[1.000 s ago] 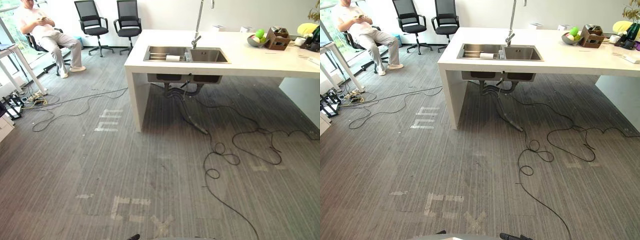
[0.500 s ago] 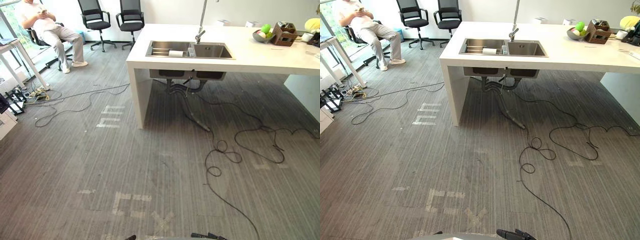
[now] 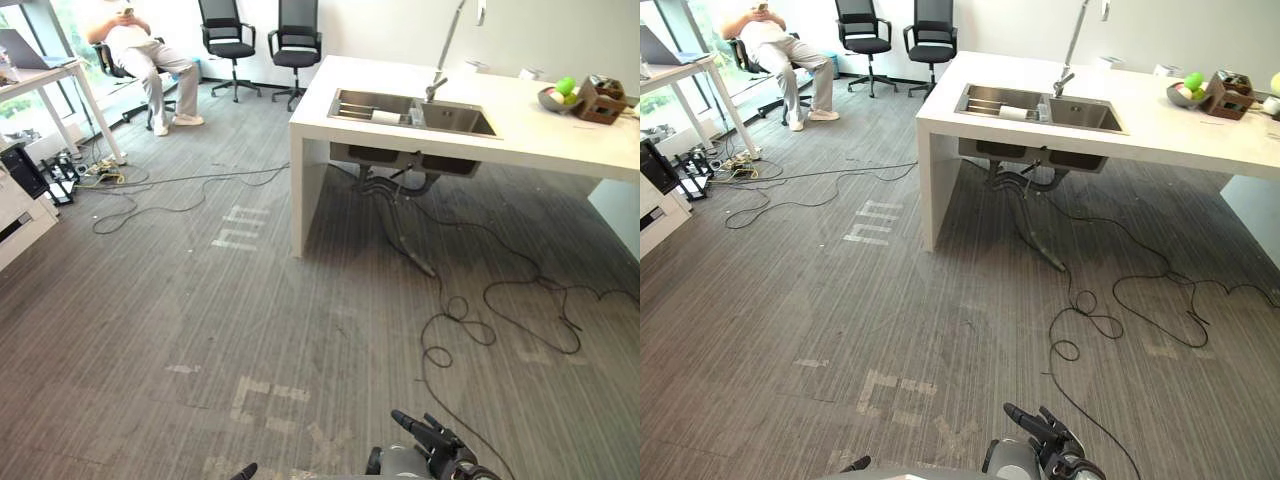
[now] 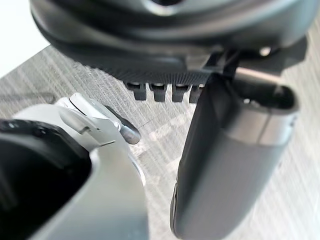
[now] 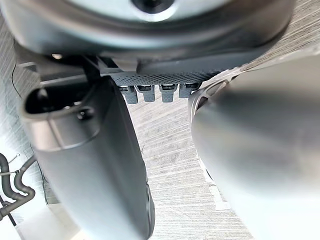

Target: Walk over to the sink, pick up the cup, carry it to the dishwasher, place the cup inside the dishwasher, then close the dishwasher door

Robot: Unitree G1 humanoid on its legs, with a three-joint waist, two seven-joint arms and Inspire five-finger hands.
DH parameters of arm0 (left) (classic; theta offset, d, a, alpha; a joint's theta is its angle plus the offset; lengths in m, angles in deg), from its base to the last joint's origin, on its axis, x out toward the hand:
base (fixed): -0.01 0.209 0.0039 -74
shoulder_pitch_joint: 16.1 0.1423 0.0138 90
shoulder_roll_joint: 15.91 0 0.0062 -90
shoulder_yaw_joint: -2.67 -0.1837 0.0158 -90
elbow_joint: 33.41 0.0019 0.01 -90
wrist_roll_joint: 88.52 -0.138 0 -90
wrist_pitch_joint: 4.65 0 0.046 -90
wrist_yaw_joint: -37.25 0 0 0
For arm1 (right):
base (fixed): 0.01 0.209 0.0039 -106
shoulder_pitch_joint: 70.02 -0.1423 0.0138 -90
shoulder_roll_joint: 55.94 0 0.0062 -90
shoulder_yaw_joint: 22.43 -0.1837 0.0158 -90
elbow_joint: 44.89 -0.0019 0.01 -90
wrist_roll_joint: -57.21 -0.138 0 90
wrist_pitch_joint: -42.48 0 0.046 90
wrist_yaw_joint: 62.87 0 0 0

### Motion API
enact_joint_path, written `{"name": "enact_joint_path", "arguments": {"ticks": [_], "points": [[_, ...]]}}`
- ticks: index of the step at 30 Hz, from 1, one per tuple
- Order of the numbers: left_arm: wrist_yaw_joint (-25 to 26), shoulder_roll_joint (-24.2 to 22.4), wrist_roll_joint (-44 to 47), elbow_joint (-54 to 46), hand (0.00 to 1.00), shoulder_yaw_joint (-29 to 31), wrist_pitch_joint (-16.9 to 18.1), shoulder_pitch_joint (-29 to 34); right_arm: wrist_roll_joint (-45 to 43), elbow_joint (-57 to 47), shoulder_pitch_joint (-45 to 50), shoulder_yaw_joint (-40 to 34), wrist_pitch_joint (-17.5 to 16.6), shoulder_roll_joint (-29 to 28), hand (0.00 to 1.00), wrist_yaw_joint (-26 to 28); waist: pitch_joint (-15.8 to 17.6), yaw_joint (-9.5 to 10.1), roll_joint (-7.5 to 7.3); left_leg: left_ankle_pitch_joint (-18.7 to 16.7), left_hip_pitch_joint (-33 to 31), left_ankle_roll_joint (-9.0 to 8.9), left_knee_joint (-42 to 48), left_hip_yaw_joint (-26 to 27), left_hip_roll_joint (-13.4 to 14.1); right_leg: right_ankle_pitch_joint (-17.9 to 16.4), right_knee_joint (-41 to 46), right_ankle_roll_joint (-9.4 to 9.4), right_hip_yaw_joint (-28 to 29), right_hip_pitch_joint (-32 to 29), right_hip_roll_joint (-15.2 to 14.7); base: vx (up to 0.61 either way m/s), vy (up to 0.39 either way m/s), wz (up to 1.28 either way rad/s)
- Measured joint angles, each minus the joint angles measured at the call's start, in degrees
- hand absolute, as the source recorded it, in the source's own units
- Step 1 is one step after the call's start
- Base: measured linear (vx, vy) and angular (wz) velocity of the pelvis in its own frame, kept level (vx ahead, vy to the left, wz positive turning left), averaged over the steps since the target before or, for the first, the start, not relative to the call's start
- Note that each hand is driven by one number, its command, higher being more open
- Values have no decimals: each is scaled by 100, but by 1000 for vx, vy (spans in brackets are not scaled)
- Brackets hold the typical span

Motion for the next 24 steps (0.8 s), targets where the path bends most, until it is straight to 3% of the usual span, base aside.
{"name": "enact_joint_path", "arguments": {"ticks": [2, 4, 6, 8, 9, 10, 11, 12, 14, 15, 16, 18, 19, 20, 22, 23, 24], "points": [[123, -87, -9, -4, 100, 171, -6, -13, -3, -10, 11, -178, 1, -97, 100, 28, 39, -20, 55, -203, 38, -75, 136, -12, 124, 237, -1151, 26, 26, -5, 258, 242, -63, 2], [202, -170, -30, -56, 100, 382, -27, -20, 7, -142, 143, -183, 17, -198, 100, 62, 138, -11, 60, -725, 223, -229, 501, -16, 235, 662, -2149, 56, 96, -7, 402, 381, -142, 2], [200, -218, -124, -70, 100, 530, -42, -22, 7, -204, 263, -185, 83, -210, 100, 88, 140, -4, 58, -1096, 372, -325, 751, -57, 257, 693, -2148, 30, 139, -7, 366, 368, -152, 12], [199, -252, -271, -123, 100, 641, -40, -27, -1, -245, 384, -295, 264, -211, 100, 169, 131, -15, 66, -1514, 502, -407, 995, -187, 306, 735, -1842, -131, 209, -6, 314, 551, -239, 32], [193, -333, -405, -131, 100, 682, 13, -56, -58, -236, 410, -415, 372, -190, 100, 245, 91, -70, 178, -1751, 585, -493, 1028, -296, 479, 937, -1439, -365, 176, -109, 379, 620, -277, 51], [190, -468, -494, -94, 100, 701, 87, -57, -114, -238, 411, -465, 409, -103, 100, 317, -35, -130, 351, -1841, 709, -529, 991, -357, 733, 713, -1082, -395, 53, -163, 574, 657, -276, 40], [182, -494, -503, -91, 100, 723, 99, -50, -101, -204, 377, -465, 436, -45, 100, 311, -84, -121, 431, -1811, 706, -580, 1104, -356, 841, 515, -995, -461, 30, -168, 667, 720, -297, 9], [157, -510, -513, -92, 100, 743, 117, -131, -94, -4, 206, -457, 459, -11, 100, 283, -88, -82, 438, -1698, 531, -697, 1786, -386, 955, 306, -888, -546, 24, -39, 793, 880, -358, -14], [176, -502, -567, -83, 100, 687, 172, -239, -66, 104, 132, -438, 542, 7, 100, 207, -100, -93, 456, -1240, 111, -747, 3158, -487, 1044, 37, -1036, -599, 9, 396, 928, 780, -296, -10], [188, -505, -573, -84, 100, 659, 235, -304, 20, 114, 134, -352, 593, 51, 100, 175, -107, -99, 469, -552, -254, -932, 4113, -516, 1088, -65, -1338, -583, 55, 781, 1042, 659, -165, -11], [207, -523, -638, -116, 100, 591, 341, -340, 39, 130, 107, -224, 628, 106, 100, 168, -91, -90, 469, -258, -768, -1047, 5284, -376, 1287, -116, -1796, -630, 118, 1224, 1216, 642, -147, -17], [227, -558, -1227, -384, 100, 609, 519, -384, 38, 173, 49, -116, 677, 88, 100, 153, -13, -50, 434, -677, -1473, -824, 6638, -133, 1459, -134, -2355, -656, 278, 1939, 1380, 521, -120, -29], [285, -551, -1612, -517, 100, 560, 615, -391, 54, 226, 4, -45, 689, 89, 100, 117, 28, -15, 373, -811, -1713, -774, 6820, -71, 1451, -135, -2494, -644, 347, 2146, 1392, 530, -106, -53], [523, -511, -2599, -803, 100, 289, 866, -423, 54, 289, -61, 82, 705, 117, 100, 57, 96, 80, 318, -1081, -2229, -642, 6816, 85, 1408, -117, -2695, -596, 527, 2474, 1373, 500, -34, -73], [946, -282, -4001, -1305, 100, -425, 1167, -428, 42, 322, -181, 237, 739, 176, 100, 21, 244, 219, 243, -1319, -3106, -584, 5628, 716, 1335, -246, -2828, -414, 926, 2852, 1098, 594, 69, -101], [1038, -223, -4211, -1393, 100, -580, 1192, -422, 40, 319, -205, 309, 737, 198, 100, 21, 274, 231, 216, -1265, -3223, -634, 5075, 944, 1284, -333, -2829, -324, 1030, 2938, 989, 630, 185, -95], [1239, -150, -4482, -1572, 100, -917, 1198, -408, 37, 314, -223, 409, 726, 252, 100, 36, 289, 224, 236, -865, -3255, -740, 3573, 1360, 1185, -569, -2865, -158, 1218, 3126, 813, 332, 117, -69]]}}
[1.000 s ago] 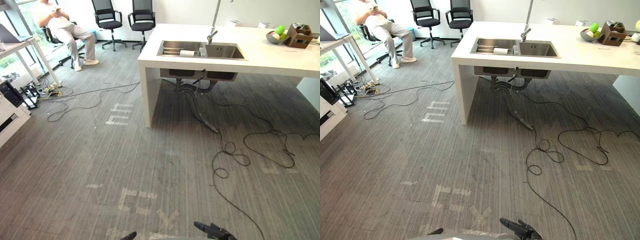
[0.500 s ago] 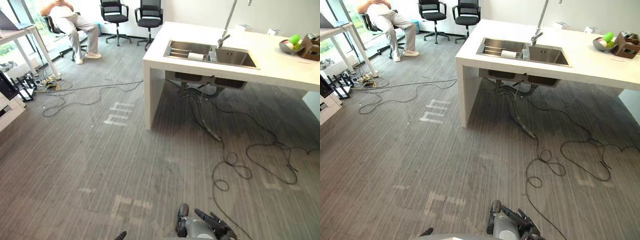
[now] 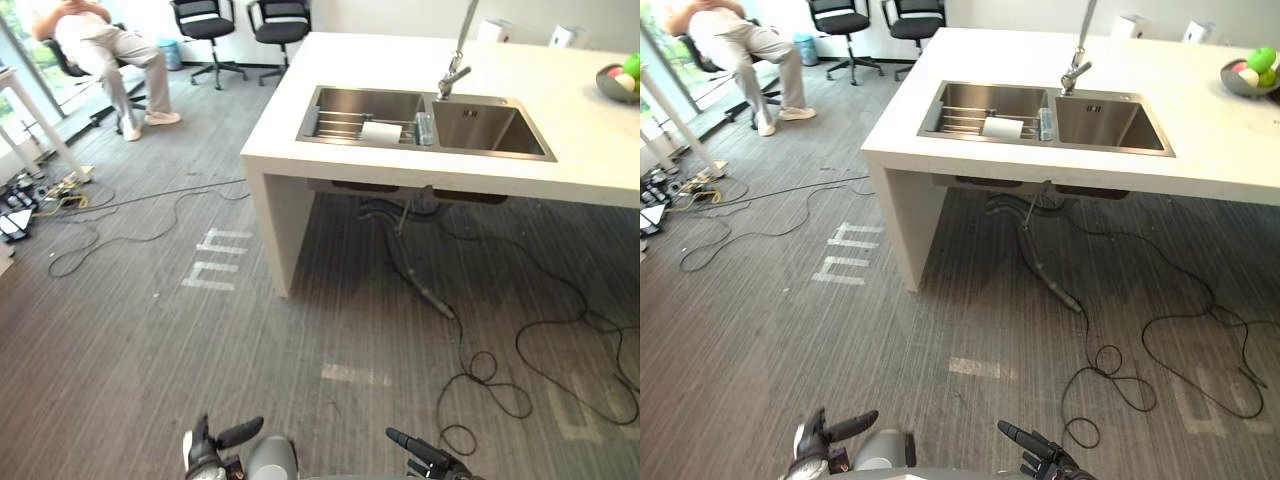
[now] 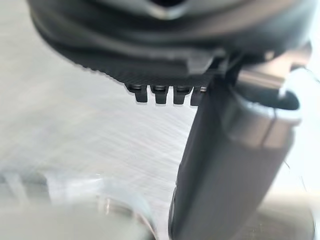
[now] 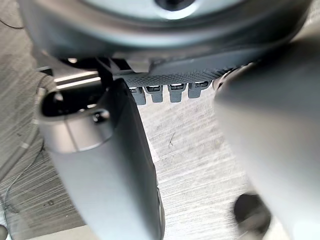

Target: Walk over to the sink, pick up the cup, carry it to the dishwasher, place the cup inside the dishwasher, then close the dishwasher door

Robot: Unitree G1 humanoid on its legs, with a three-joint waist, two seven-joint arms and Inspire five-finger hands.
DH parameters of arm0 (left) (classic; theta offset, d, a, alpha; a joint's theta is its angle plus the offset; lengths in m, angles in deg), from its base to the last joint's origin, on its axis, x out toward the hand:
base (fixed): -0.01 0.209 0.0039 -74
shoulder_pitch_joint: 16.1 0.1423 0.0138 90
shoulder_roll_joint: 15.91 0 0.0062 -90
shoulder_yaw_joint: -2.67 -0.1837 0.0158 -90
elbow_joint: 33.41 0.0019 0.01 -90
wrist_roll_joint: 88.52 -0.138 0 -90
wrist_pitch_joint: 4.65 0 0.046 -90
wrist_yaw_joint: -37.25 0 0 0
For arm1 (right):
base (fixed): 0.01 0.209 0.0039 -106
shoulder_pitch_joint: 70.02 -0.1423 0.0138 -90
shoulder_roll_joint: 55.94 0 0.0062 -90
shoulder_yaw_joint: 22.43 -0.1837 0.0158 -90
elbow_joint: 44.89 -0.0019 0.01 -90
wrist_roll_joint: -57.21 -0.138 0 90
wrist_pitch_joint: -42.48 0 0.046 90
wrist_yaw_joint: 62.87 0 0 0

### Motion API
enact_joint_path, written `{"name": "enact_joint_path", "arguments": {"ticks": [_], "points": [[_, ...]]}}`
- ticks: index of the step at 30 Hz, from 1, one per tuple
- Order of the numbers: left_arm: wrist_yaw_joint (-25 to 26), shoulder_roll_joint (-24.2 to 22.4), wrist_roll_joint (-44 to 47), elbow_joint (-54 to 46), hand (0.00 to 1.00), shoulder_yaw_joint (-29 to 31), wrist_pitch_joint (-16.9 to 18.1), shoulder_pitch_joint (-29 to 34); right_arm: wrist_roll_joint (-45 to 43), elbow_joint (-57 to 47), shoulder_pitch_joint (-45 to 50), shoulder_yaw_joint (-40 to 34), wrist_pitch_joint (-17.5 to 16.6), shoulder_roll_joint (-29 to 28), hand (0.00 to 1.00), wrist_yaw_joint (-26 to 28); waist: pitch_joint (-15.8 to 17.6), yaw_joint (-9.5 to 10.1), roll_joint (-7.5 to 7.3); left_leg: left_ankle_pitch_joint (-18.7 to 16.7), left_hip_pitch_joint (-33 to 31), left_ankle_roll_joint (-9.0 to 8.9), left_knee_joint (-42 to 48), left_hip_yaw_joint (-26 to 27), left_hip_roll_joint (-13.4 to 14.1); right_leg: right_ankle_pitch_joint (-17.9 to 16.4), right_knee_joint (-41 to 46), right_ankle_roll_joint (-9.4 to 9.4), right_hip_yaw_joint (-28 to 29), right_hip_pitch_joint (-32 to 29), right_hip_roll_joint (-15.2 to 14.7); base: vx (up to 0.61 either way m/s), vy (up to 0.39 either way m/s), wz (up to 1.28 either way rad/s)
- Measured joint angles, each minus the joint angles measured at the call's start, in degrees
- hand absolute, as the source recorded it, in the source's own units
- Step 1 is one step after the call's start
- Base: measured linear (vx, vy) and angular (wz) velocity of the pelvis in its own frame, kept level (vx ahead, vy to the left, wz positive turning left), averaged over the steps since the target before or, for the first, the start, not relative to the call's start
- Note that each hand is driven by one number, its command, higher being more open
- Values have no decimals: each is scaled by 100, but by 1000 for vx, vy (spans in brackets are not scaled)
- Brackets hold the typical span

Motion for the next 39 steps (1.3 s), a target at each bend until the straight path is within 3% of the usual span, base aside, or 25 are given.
{"name": "enact_joint_path", "arguments": {"ticks": [1, 2, 3, 6, 8, 9, 10, 12, 13, 14, 15, 16, 17, 19, 20, 21, 24, 25, 29, 33, 35, 36, 37, 38, 39], "points": [[130, 3, -104, -150, 100, -184, 3, 38, 5, 5, 16, 60, -12, 63, 100, 15, -32, -3, 102, 362, 41, -151, -968, 128, -25, -139, -98, 94, 120, 116, 26, 687, 289, -88], [321, -2, -210, -393, 100, -484, 1, 58, 16, 102, -12, 153, -62, 147, 100, 9, -74, 42, 236, 1482, 108, 90, -1221, 132, 19, -324, -239, 63, 506, 391, 25, 571, 282, -53], [492, 61, -261, -683, 100, -722, -44, -76, 28, 100, -82, 210, -113, 88, 100, 50, -116, -39, 161, 1095, -79, 227, -831, 158, -20, -294, -200, -120, 900, 347, 70, 676, 316, -33], [775, 97, -537, -2070, 100, -1256, -208, -254, 83, 137, -199, 214, -258, -31, 100, 83, -109, -76, 146, 513, -260, 426, -233, 56, -52, -57, 258, -27, 1103, 148, 46, 488, 202, 7], [1061, 112, -478, -2853, 100, -1324, 10, -322, 93, 134, -210, 274, -287, -69, 100, 76, -219, -192, 48, 348, -8, 583, -331, 6, -234, 77, 1153, 95, 1347, -113, 3, 591, 238, 18], [1485, 152, -969, -3244, 100, -1307, 116, -378, 99, 118, -176, 346, -310, -111, 100, 50, -323, -216, -29, 344, 308, 604, -527, 80, -327, 371, 1755, 352, 1382, -274, -40, 528, 164, -11], [2099, 283, -1953, -3618, 100, -1285, 254, -387, 155, 116, -171, 403, -313, -159, 100, -19, -413, -194, -133, 331, 717, 613, -847, 187, -416, 819, 2409, 891, 1232, -494, -116, 512, 106, -18], [2608, 618, -2595, -4531, 100, -1149, 604, -432, 153, 0, -162, 421, -314, -188, 100, -88, -453, -201, -172, 336, 1337, 600, -1407, 229, -472, 1619, 3857, 1580, 872, -1107, -302, 520, 52, -23], [2842, 850, -2738, -5134, 100, -1036, 958, -537, 127, -168, -105, 397, -381, -193, 100, -128, -468, -200, -198, 313, 1816, 511, -1719, 281, -541, 1537, 5070, 1418, 391, -1590, -661, 504, 4, -20], [3016, 976, -2743, -5446, 100, -1003, 1223, -663, 129, -293, -56, 396, -454, -151, 100, -156, -465, -202, -178, 299, 2204, 466, -1933, 314, -547, 1323, 5624, 1065, 50, -1815, -920, 387, -17, -12], [3101, 1081, -2747, -5621, 100, -1004, 1372, -743, 131, -360, -20, 398, -492, -141, 100, -187, -492, -203, -153, 300, 2440, 453, -2075, 327, -534, 1153, 5812, 837, -150, -1964, -1059, 363, -50, -5], [3219, 1286, -2776, -5973, 100, -1023, 1701, -1008, 122, -478, 12, 390, -611, -153, 100, -237, -517, -219, -131, 304, 2901, 379, -2313, 321, -418, 672, 5732, 509, -541, -2342, -1242, 289, -71, 3], [3215, 1339, -2752, -6052, 100, -1048, 1800, -1119, 75, -498, 10, 376, -672, -166, 100, -248, -519, -233, -128, 299, 3007, 313, -2343, 304, -341, 531, 5512, 454, -676, -2483, -1252, 362, -157, 16], [3127, 1474, -2623, -6181, 100, -1104, 1972, -1330, -50, -541, -9, 317, -825, -234, 100, -285, -527, -295, -123, 225, 3225, 51, -2365, 278, -125, 393, 4014, 349, -1148, -2836, -1212, 309, -223, 18], [2978, 1545, -2458, -6208, 100, -1097, 1964, -1322, -144, -551, 15, 322, -870, -291, 100, -330, -557, -319, -216, 89, 3367, -174, -2356, 272, -169, 961, 2584, 69, -1405, -2886, -1183, 422, -368, 0], [2813, 1506, -2340, -6170, 100, -1082, 1912, -1243, -241, -515, 53, 307, -961, -295, 100, -363, -603, -326, -234, -97, 3506, -441, -2320, 233, -149, 1390, 1900, 85, -1390, -2862, -1125, 424, -342, -12], [2284, 1134, -2271, -6166, 100, -1389, 1751, -1132, -484, -466, 91, 136, -966, -186, 100, -363, -691, -314, 234, -149, 3462, -440, -2414, 310, 138, 1492, 1432, 19, -1354, -2698, -572, 225, -167, -31], [2133, 1058, -2273, -6166, 100, -1553, 1741, -1146, -487, -476, 92, 112, -963, -227, 100, -361, -724, -340, 301, -160, 3531, -483, -2451, 356, 253, 1467, 1429, -9, -1292, -2699, -416, 116, -129, -44], [1539, 848, -2273, -6165, 100, -2004, 1720, -1223, -482, -773, 282, 92, -926, -255, 100, -315, -710, -415, 299, -263, 3509, -602, -2347, 437, 405, 1392, 1390, -32, -1268, -2701, -270, -1, -58, -13], [540, 1035, -2254, -6099, 100, -2234, 1303, -1420, -351, -823, 314, -28, -712, -182, 100, -116, -722, -364, 317, -305, 3506, -636, -2337, 488, 476, 1382, 1378, -26, -1178, -2734, -162, -40, -21, -7], [110, 1178, -2256, -5995, 100, -2266, 990, -1479, -225, -833, 285, -36, -581, -108, 100, 19, -712, -353, 370, -443, 3416, -572, -2123, 539, 616, 1245, 1471, 17, -1065, -2801, -39, -2, -52, -10], [-137, 1312, -2249, -5833, 100, -2347, 772, -1539, -170, -855, 287, -11, -481, -75, 100, 97, -713, -361, 369, -542, 3321, -362, -1806, 505, 715, 1107, 1567, -9, -956, -2806, 24, 45, -56, 9], [-435, 1437, -2244, -5651, 100, -2475, 512, -1596, -82, -812, 265, 0, -383, -46, 100, 137, -714, -379, 333, -601, 2871, 203, -879, 409, 834, 1033, 1479, -66, -1009, -2758, 22, 70, -108, 16], [-576, 1498, -2244, -5558, 100, -2546, 393, -1600, -67, -780, 263, 6, -355, -19, 100, 137, -715, -387, 332, -504, 2630, 462, -444, 357, 910, 1045, 1332, -74, -1022, -2656, 52, 114, -97, 27], [-854, 1629, -2228, -5329, 100, -2684, 264, -1636, -65, -709, 260, 34, -305, -2, 100, 141, -686, -410, 303, -462, 2328, 520, 91, 192, 943, 1161, 935, -164, -1022, -2375, 37, 134, -85, 28]]}}
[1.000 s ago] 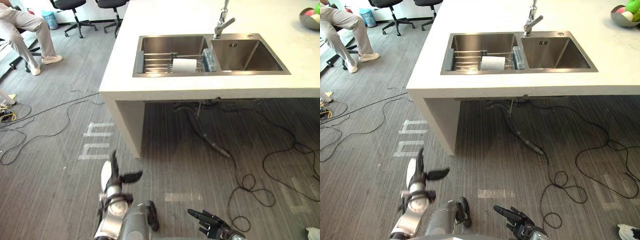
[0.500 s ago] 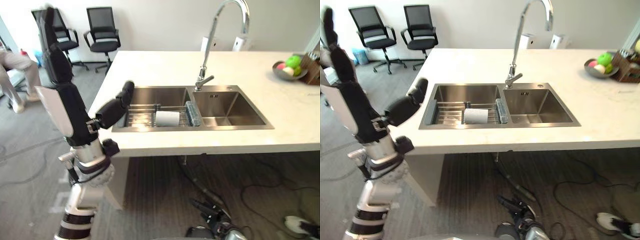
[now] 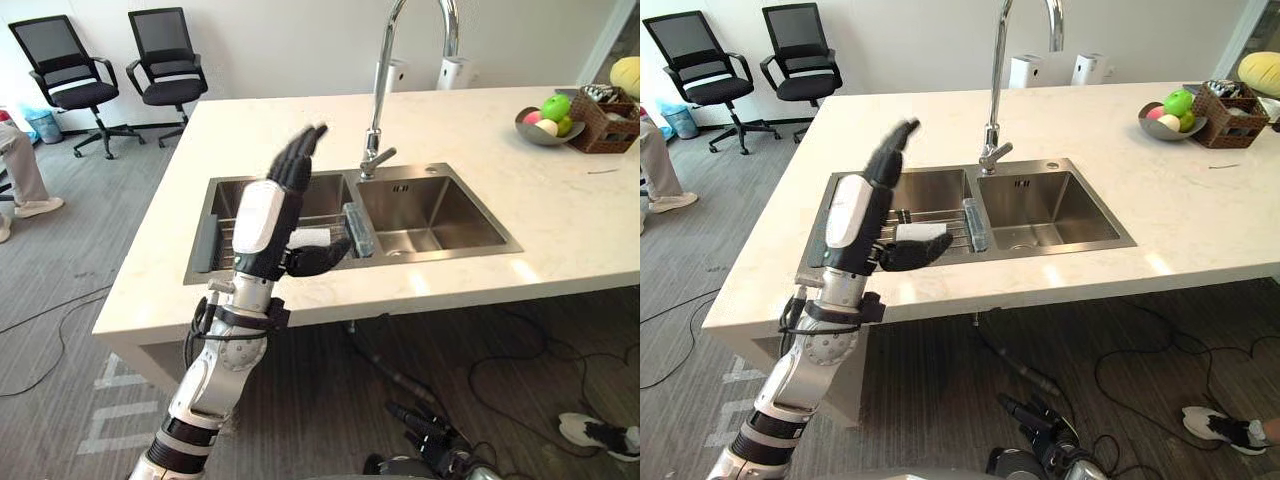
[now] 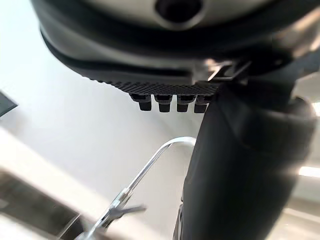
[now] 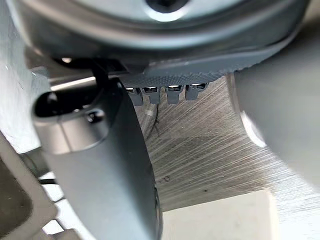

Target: Walk over to the sink, pick up the cup, carry it to the dishwasher, place the cup inside the dishwasher, then close the dishwasher door

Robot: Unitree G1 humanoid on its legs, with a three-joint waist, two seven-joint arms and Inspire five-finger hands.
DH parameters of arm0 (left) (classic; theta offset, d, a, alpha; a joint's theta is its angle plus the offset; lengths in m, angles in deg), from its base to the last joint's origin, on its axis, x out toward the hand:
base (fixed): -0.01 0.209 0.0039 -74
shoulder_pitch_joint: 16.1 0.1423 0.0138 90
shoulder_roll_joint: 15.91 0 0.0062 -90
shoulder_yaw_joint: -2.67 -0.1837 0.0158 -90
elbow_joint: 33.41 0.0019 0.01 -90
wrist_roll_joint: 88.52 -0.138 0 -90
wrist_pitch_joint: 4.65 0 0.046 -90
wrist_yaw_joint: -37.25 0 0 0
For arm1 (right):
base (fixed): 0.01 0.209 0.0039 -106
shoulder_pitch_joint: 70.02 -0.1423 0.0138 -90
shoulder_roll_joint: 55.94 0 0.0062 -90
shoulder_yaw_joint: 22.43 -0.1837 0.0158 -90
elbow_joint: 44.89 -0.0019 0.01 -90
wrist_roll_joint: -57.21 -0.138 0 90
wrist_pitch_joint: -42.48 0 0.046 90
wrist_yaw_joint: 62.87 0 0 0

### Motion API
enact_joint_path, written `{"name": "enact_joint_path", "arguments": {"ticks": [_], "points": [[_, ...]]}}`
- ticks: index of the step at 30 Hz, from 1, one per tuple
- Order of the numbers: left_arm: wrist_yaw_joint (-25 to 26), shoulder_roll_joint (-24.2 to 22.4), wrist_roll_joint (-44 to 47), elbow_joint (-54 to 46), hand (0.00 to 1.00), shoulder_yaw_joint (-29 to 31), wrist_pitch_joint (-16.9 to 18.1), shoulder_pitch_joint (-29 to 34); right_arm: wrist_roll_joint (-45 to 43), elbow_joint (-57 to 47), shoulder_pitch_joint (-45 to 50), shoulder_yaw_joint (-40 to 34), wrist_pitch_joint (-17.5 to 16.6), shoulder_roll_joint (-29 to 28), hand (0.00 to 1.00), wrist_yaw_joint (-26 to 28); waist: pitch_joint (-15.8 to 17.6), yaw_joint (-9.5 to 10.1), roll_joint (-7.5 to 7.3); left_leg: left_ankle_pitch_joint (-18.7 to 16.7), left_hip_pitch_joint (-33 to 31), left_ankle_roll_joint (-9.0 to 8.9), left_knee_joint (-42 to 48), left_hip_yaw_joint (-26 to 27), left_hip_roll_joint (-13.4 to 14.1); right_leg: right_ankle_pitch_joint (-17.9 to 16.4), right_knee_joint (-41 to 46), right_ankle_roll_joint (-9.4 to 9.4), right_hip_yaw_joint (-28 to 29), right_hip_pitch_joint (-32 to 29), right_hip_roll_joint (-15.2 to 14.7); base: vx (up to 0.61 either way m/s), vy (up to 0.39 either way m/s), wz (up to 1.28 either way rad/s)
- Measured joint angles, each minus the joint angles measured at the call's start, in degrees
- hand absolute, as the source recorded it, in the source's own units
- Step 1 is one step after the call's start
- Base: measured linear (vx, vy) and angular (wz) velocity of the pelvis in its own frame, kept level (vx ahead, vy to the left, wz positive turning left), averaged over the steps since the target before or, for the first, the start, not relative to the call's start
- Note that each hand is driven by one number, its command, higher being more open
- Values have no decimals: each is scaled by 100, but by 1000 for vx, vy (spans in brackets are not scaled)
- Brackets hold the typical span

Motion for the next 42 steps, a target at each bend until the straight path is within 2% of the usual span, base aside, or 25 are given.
{"name": "enact_joint_path", "arguments": {"ticks": [1, 2, 3, 4, 5, 8, 11, 13, 16, 20, 27, 29, 32, 42], "points": [[-269, 99, 32, 149, 100, -60, -49, -17, -1, 128, -59, 56, 83, 99, 100, -4, 7, -35, 1, -263, -113, -419, -363, -15, -218, 77, -249, -43, -19, 168, -51, 138, -6, 26], [-377, 154, 31, 191, 100, -94, -69, -47, -1, 211, -81, 69, 114, 141, 100, -4, 3, -38, 6, -268, -137, -439, -731, -32, -365, 142, -339, -70, -24, 226, -81, 102, 30, 9], [-485, 253, 30, 212, 100, -161, -105, -119, -2, 296, -98, 70, 141, 189, 100, -4, -24, -34, 50, -116, -119, -425, -1433, -39, -601, 203, -408, 17, -24, 282, -107, 117, 49, -14], [-609, 372, 63, 202, 100, -176, -136, -240, 2, 353, -123, 71, 184, 245, 100, -3, -34, 41, 113, 702, -43, -539, -2064, -153, -794, 194, -393, 55, 60, 309, -56, 208, 72, -34], [-662, 486, 83, 202, 100, -194, -232, -377, 4, 389, -115, 74, 249, 256, 100, -8, -105, 57, 125, 889, 189, -821, -2503, -138, -865, 195, -403, 88, 159, 308, -32, 177, 58, -30], [-917, 702, 156, 223, 100, -221, -481, -1052, -7, 393, -129, 57, 257, 257, 100, -42, -104, -68, 121, 1068, 276, -808, -2932, -187, -985, 206, -481, 141, 129, 261, -94, 106, 57, 4], [-1186, 959, 317, 668, 100, -448, -590, -1972, -9, 398, -122, 56, 258, 249, 100, -93, -114, -123, 123, 1139, 337, -778, -3139, -197, -1056, 235, -599, 185, 109, 300, -118, 33, 41, 5], [-1332, 1117, 518, 909, 100, -489, -649, -2275, -12, 396, -141, 59, 272, 229, 100, -128, -120, -224, 124, 1174, 382, -772, -3238, -192, -1082, 282, -705, 210, 108, 337, -115, 14, 16, 1], [-1570, 1229, 829, 988, 100, -495, -734, -2332, -14, 404, -127, 63, 342, 218, 100, -149, -127, -322, 123, 1176, 432, -772, -3284, -160, -1105, 399, -946, 220, 137, 451, -66, 15, 14, -5], [-1860, 1299, 866, 1030, 100, -497, -776, -2347, 18, 440, -120, 77, 384, 220, 100, -140, -129, -360, 121, 1176, 436, -772, -3302, -103, -1111, 576, -1244, 218, 177, 548, -18, -18, 10, -8], [-2467, 1422, 153, 1118, 100, -555, -821, -2424, 37, 469, -46, 114, 398, 223, 100, -122, -158, -389, 86, 1174, 474, -771, -3306, -24, -1134, 844, -1694, 206, 253, 741, 32, -41, 6, -6], [-2579, 1540, 120, 1363, 100, -579, -834, -2445, 36, 492, -30, 136, 399, 223, 100, -110, -164, -460, 77, 1174, 517, -772, -3324, 18, -1150, 943, -1836, 215, 297, 819, 48, -43, 8, -10], [-2624, 1779, 120, 1799, 100, -666, -884, -2472, 28, 491, -7, 174, 399, 224, 100, -82, -168, -555, 70, 1174, 578, -774, -3363, 96, -1150, 961, -1839, 223, 366, 824, 63, -33, 9, -13], [-2561, 1955, 119, 2586, 100, -662, -1019, -2511, -74, 502, 75, 176, 393, 212, 100, -52, -175, -649, 33, 1180, 655, -782, -3466, 150, -1176, 981, -1842, 249, 415, 824, 67, -4, 1, -1]]}}
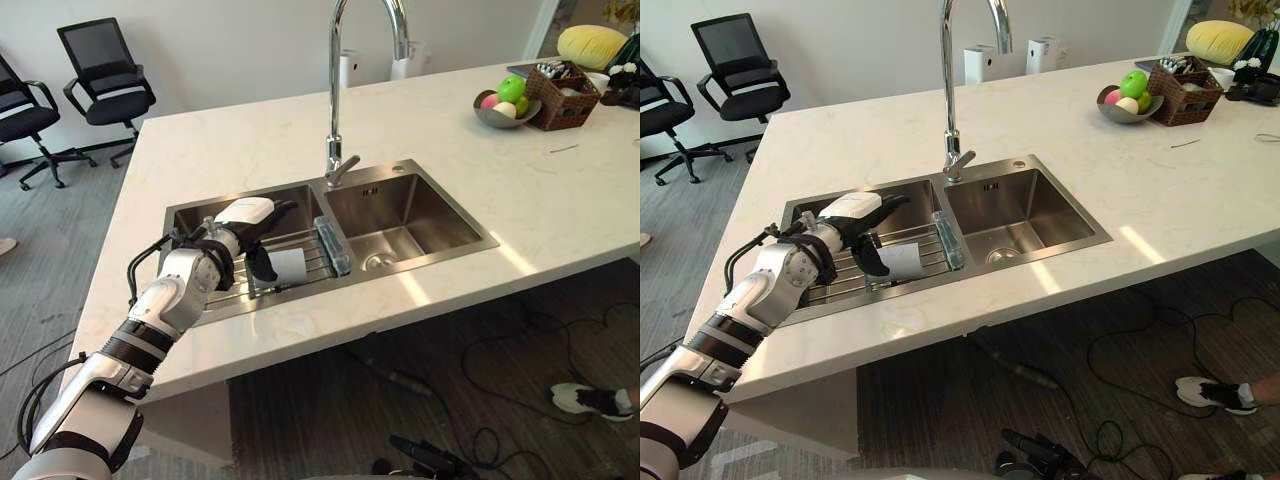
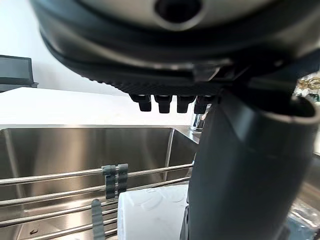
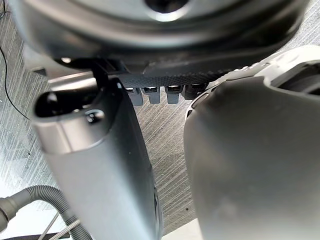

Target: Walk over to the sink, pick up the cup, carry it to the dishwasher, place the cup inside the dishwasher, then close the dishwasher door

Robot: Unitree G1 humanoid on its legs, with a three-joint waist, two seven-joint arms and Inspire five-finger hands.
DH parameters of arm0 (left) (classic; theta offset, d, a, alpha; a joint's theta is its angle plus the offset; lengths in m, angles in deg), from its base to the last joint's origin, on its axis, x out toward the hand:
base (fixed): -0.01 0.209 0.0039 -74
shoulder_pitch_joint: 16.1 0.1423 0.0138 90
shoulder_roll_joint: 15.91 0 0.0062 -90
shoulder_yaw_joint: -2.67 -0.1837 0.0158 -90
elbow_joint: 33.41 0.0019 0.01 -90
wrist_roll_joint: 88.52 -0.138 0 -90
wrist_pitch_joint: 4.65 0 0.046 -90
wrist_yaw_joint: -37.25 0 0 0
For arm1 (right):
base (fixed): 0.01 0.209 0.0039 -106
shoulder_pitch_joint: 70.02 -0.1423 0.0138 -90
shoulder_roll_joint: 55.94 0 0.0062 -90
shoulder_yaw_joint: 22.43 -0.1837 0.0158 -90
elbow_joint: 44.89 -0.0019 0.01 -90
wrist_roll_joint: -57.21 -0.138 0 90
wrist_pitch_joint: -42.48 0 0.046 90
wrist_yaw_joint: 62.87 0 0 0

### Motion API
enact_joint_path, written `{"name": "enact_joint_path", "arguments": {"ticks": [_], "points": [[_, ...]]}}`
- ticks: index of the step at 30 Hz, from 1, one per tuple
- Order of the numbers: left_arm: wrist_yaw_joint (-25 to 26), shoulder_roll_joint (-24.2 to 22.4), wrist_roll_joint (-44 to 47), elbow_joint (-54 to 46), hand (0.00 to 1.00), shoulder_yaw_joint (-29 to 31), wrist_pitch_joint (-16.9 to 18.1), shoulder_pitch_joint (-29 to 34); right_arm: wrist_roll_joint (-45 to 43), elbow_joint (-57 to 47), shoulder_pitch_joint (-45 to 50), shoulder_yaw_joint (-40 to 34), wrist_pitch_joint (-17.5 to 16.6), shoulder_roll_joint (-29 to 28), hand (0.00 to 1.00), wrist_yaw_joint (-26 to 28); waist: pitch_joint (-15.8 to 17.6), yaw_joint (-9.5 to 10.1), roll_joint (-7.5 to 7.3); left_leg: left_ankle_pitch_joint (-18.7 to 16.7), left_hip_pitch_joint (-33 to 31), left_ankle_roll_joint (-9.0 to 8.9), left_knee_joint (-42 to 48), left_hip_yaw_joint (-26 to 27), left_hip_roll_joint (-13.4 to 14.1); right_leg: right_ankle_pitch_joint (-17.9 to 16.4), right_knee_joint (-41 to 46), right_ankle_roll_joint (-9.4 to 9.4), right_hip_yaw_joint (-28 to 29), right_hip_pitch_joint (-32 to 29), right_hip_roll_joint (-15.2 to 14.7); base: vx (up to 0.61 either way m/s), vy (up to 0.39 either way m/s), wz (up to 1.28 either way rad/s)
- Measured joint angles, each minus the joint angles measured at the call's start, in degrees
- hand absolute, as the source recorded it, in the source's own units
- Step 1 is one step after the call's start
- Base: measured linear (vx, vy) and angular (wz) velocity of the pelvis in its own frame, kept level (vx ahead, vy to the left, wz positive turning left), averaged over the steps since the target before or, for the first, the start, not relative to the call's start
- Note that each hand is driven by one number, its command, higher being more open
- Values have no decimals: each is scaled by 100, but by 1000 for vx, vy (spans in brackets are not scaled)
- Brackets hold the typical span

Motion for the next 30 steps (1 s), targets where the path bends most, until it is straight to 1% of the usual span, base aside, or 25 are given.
{"name": "enact_joint_path", "arguments": {"ticks": [4, 8, 18, 25, 30], "points": [[2, -1, -62, 456, 100, 0, 7, 1, -4, -5, 8, -21, 0, -19, 100, 31, 17, -28, -26, -2, 40, -1, -14, 77, -4, 7, -26, 5, 78, -3, 6, -31, 3, -9], [2, -4, -66, 712, 100, 2, 19, 8, -9, -30, 17, -24, 0, -32, 100, 55, 37, -37, -55, -7, 64, -5, -21, 144, -1, 17, -29, 10, 138, -15, 19, -32, -4, -9], [1, -149, -200, 775, 100, 45, 65, 131, -5, -105, 33, -55, 0, -31, 100, 114, 111, -65, -68, -35, 78, -20, -20, 210, 13, 21, -32, 17, 200, -38, 47, -7, -3, -2], [-24, -204, -313, 783, 100, 51, 68, 135, -7, -126, 45, -79, 0, -31, 100, 157, 125, -138, -54, -38, 98, -22, -17, 216, 18, 22, -33, 19, 204, -20, 48, -14, -2, 0], [-138, -204, -468, 804, 100, 51, 73, 134, -15, -181, 77, -118, 0, -32, 100, 186, 145, -192, -25, -47, 111, -25, -17, 250, 33, 22, -34, 19, 235, -23, 51, -16, -4, -3]]}}
